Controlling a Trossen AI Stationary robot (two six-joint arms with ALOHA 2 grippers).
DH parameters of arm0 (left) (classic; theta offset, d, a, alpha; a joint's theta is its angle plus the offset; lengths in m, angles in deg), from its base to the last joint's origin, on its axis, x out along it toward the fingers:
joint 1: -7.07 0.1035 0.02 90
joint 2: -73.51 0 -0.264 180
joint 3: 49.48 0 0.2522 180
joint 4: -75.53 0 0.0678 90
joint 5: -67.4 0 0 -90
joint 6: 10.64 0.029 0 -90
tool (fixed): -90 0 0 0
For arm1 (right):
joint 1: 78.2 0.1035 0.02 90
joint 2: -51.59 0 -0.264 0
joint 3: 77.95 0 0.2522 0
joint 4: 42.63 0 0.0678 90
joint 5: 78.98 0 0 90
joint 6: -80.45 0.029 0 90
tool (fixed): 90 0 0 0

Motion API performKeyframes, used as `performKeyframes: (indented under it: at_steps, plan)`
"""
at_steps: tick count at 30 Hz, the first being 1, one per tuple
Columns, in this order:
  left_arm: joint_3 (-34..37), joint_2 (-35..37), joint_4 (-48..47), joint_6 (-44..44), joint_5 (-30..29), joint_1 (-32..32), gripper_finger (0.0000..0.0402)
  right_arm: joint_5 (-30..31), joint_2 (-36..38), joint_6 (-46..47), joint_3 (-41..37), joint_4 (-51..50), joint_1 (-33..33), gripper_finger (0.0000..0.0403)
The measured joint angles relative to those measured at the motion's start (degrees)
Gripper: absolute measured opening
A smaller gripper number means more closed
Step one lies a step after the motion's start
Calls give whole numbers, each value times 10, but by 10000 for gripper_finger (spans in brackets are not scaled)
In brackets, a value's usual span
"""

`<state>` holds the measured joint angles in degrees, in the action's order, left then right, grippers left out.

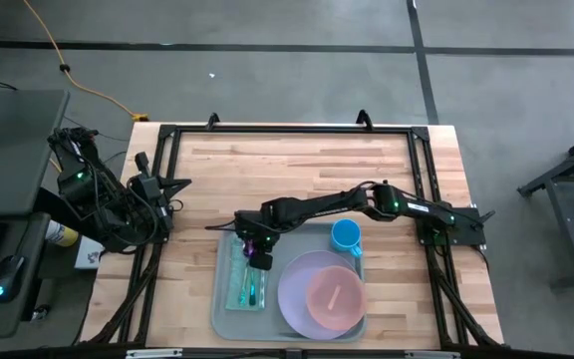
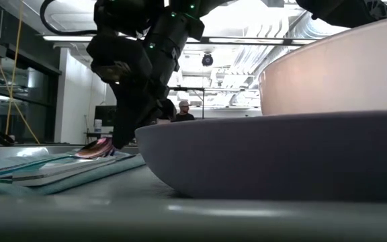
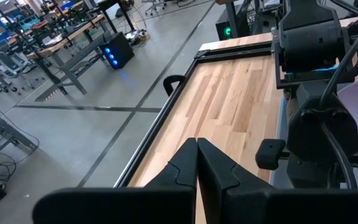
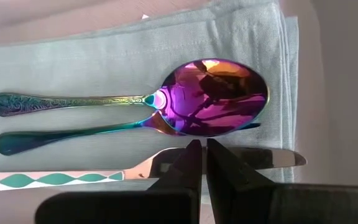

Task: Set up tray
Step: Put the violet spoon on the light green table napkin to the left of the violet fork

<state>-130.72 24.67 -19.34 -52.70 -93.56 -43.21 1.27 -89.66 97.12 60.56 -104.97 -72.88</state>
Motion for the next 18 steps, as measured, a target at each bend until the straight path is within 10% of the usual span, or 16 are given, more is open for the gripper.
performKeyframes:
  at_steps: [18]
  plan:
    - [0,0,0,2,0,0,42,-26,-10,12,0,73,-1,0]
